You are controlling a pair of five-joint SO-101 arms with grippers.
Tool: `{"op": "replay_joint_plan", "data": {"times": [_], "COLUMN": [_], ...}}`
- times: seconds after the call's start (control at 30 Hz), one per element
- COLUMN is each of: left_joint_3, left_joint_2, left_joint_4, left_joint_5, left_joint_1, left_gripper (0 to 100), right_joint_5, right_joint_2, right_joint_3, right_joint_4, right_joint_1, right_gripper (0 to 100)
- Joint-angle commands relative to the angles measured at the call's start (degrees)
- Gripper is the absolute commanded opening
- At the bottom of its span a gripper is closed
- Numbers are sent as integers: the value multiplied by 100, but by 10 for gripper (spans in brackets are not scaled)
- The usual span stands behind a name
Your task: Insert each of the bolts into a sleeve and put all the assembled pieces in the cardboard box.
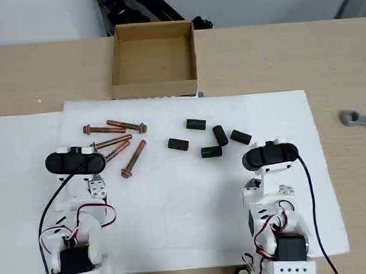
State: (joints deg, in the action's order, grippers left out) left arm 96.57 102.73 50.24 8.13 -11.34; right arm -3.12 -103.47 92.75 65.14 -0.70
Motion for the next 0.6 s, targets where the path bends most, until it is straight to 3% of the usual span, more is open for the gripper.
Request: {"op": "replay_joint_plan", "data": {"times": [0.0,0.57], "left_joint_3": [-13,-13], "left_joint_2": [18,18], "left_joint_4": [18,-35], "left_joint_5": [-44,-53], "left_joint_1": [18,202], "left_gripper": [8,8], "right_joint_5": [-35,-18], "right_joint_2": [-48,-48], "right_joint_3": [-35,44], "right_joint_4": [-119,-189], "right_joint_1": [-48,-48], "right_gripper": [3,3]}}
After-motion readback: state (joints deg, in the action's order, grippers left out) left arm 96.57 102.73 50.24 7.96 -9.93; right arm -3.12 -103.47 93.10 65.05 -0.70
